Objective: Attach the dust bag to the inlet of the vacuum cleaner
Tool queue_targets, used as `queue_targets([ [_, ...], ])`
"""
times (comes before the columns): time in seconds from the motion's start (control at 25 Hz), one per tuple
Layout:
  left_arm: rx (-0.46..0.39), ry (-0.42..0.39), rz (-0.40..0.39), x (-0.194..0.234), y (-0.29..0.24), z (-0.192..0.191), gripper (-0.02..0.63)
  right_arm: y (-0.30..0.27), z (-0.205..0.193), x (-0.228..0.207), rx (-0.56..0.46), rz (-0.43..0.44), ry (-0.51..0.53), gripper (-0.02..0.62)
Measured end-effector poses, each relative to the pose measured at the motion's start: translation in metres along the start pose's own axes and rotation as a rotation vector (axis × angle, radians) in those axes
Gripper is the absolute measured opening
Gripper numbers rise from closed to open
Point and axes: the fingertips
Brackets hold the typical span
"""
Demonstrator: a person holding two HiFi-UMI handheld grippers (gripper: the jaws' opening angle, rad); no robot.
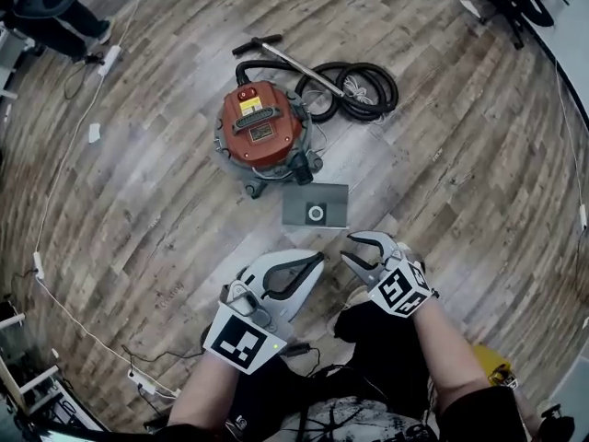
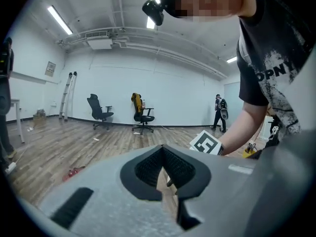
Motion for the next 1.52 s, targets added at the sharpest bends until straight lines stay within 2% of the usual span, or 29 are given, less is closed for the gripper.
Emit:
queue_targets([
  [0.24,0.021,-0.014,0.032,0.007,-0.026,-0.147,0.002,-0.164,-0.156,-0.014,0.152,0.019,0.037,0.179],
  [0.4,0.047,-0.073,0.039,0.006,-0.044,-0.226,0.002,-0.252,-0.263,-0.027,0.302,0.024,0.131,0.202],
  [0.56,0.103,-0.023,0.095,0.002,-0.058,-0.273,0.002,-0.303,-0.345,-0.051,0.436,0.04,0.166,0.212],
  [0.72,0.104,0.047,0.095,-0.011,-0.075,-0.285,0.002,-0.316,-0.402,-0.074,0.56,0.03,0.22,0.21],
  [0.92,0.177,0.061,0.096,-0.024,-0.073,-0.314,0.002,-0.332,-0.439,-0.092,0.648,-0.001,0.228,0.194],
  [1.2,0.226,0.092,0.12,-0.025,-0.067,-0.336,0.002,-0.347,-0.443,-0.096,0.682,0.011,0.275,0.161],
  [1.24,0.233,0.097,0.119,-0.024,-0.068,-0.339,0.002,-0.347,-0.443,-0.095,0.686,0.017,0.29,0.147],
  [1.28,0.238,0.103,0.117,-0.024,-0.069,-0.341,0.002,-0.347,-0.445,-0.093,0.691,0.022,0.306,0.092],
  [1.52,0.246,0.127,0.108,-0.023,-0.076,-0.345,0.002,-0.341,-0.438,-0.09,0.699,0.038,0.37,0.048],
])
Point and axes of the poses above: the fingertips, and each gripper's own axes: y backward along the fingers, x to its left, z out of its top, and after that the axes turned 10 degrees about -y, right-handed
